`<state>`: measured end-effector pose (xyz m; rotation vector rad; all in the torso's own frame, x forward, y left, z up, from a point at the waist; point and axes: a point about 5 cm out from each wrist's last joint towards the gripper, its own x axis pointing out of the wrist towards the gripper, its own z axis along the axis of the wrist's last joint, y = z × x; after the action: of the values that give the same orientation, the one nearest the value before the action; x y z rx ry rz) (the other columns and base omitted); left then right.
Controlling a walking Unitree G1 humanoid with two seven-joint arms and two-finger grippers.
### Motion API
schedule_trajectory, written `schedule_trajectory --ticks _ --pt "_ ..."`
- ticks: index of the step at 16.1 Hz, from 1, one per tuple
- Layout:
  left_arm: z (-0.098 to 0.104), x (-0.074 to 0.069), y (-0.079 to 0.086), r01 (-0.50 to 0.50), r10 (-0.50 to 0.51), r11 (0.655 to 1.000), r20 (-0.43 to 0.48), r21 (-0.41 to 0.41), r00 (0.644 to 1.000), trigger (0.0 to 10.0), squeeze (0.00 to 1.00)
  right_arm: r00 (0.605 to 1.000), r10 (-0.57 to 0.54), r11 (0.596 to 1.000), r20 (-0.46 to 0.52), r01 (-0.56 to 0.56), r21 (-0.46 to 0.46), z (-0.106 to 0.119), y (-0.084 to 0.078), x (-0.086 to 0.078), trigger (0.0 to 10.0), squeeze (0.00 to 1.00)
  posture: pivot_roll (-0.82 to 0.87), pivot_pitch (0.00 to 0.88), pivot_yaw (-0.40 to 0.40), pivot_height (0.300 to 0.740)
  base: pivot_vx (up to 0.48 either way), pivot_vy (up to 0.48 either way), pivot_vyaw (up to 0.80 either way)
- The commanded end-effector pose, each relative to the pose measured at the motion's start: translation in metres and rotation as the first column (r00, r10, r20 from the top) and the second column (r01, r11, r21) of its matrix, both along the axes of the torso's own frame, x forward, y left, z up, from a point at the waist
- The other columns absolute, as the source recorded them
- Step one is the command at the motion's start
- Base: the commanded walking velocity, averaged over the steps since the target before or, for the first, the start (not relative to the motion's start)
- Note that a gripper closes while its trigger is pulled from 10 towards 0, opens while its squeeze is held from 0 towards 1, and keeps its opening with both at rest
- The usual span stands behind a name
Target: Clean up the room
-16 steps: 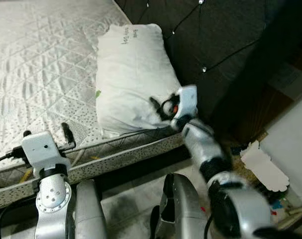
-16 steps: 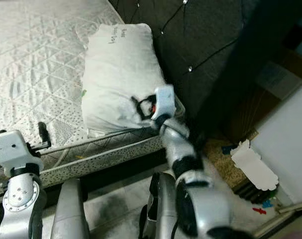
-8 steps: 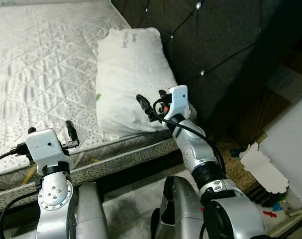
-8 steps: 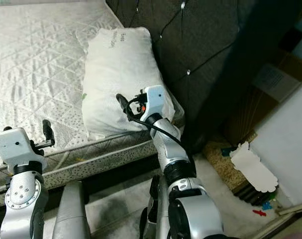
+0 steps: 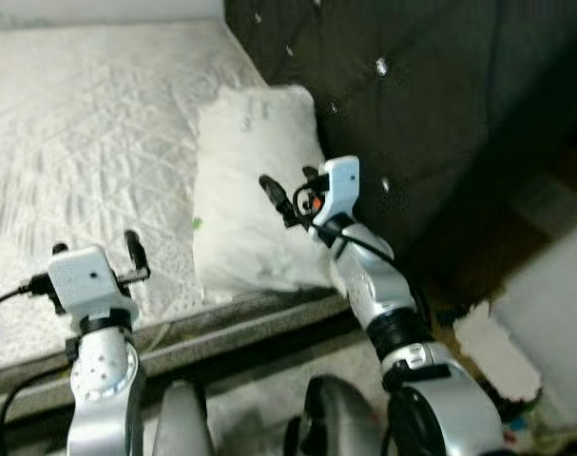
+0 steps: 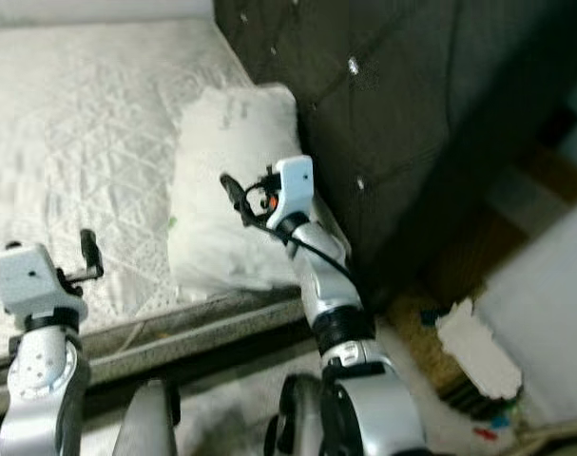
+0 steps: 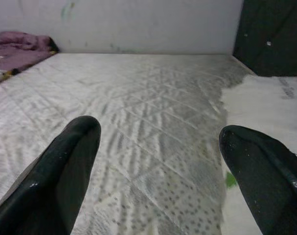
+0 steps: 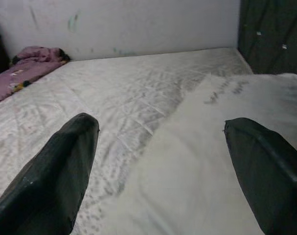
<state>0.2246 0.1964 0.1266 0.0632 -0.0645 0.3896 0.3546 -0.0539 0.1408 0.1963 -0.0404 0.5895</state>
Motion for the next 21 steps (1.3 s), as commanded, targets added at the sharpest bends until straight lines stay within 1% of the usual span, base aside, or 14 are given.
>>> schedule_trajectory --ticks 1,2,4,8,12,14,15,17,20,21 --pt "-0.0006 0.0007 -0.0002 -0.005 0.005 1.000 -0.001 -0.005 1.000 10.0 0.00 1.000 0.003 1.000 0.012 -0.003 0.003 0.0039 -0.0013 -0.0002 10.0 0.00 0.09 0.021 -0.079 0.732 0.000 0.000 0.00" --pt "-0.0019 0.0006 0.0001 -0.011 0.011 1.000 -0.005 -0.008 1.000 10.0 0.00 1.000 0.003 1.000 0.012 -0.003 0.003 0.0039 -0.0014 -0.0003 10.0 0.00 0.09 0.021 -0.077 0.740 0.000 0.000 0.00" --pt "-0.0055 0.0028 -0.0006 -0.036 0.037 0.999 -0.035 0.024 0.999 10.0 0.00 1.000 0.001 1.000 0.014 -0.001 0.002 0.0038 -0.0011 -0.0003 10.0 0.00 0.09 0.018 -0.072 0.740 0.000 0.000 0.00" --pt "-0.0051 0.0056 -0.0020 -0.014 0.014 1.000 -0.025 -0.011 1.000 10.0 0.00 1.000 0.011 1.000 -0.001 -0.011 0.000 -0.0010 0.0002 -0.0041 10.0 0.00 0.08 0.012 -0.071 0.740 0.000 0.000 0.00" --pt "-0.0057 0.0077 -0.0017 -0.017 0.016 1.000 -0.027 -0.003 0.999 10.0 0.00 1.000 0.016 1.000 -0.020 -0.016 -0.001 -0.0041 0.0014 -0.0063 10.0 0.00 0.08 0.009 -0.071 0.740 0.000 0.000 0.00" --pt "-0.0051 0.0081 -0.0017 -0.018 0.018 1.000 -0.026 0.004 0.999 10.0 0.00 1.000 0.001 1.000 0.003 0.000 -0.019 -0.0010 -0.0006 -0.0046 10.0 0.00 0.08 0.009 -0.071 0.740 0.000 0.000 0.00" --pt "-0.0051 0.0081 -0.0017 -0.019 0.019 1.000 -0.027 0.006 0.999 10.0 0.00 1.000 -0.001 1.000 0.014 0.001 -0.029 0.0001 -0.0006 -0.0045 10.0 0.00 0.08 0.009 -0.072 0.740 0.000 0.000 0.80" --pt "-0.0052 0.0081 -0.0017 -0.020 0.020 1.000 -0.028 0.008 0.999 10.0 0.00 1.000 -0.010 1.000 -0.002 0.010 -0.008 -0.0009 0.0001 -0.0048 10.0 0.00 0.08 0.009 -0.071 0.740 0.000 0.000 0.80" --pt "-0.0043 0.0083 -0.0014 -0.029 0.030 0.999 -0.022 0.016 0.999 10.0 0.00 1.000 -0.024 1.000 -0.006 0.024 -0.012 -0.0017 -0.0007 -0.0046 10.0 0.00 0.08 0.013 -0.070 0.740 0.000 0.000 0.00" --pt "-0.0044 0.0081 -0.0017 -0.027 0.027 1.000 -0.020 0.008 0.999 10.0 0.00 1.000 -0.026 1.000 -0.006 0.026 -0.011 -0.0018 -0.0014 -0.0045 10.0 0.00 0.08 0.013 -0.070 0.740 0.000 0.000 0.00"
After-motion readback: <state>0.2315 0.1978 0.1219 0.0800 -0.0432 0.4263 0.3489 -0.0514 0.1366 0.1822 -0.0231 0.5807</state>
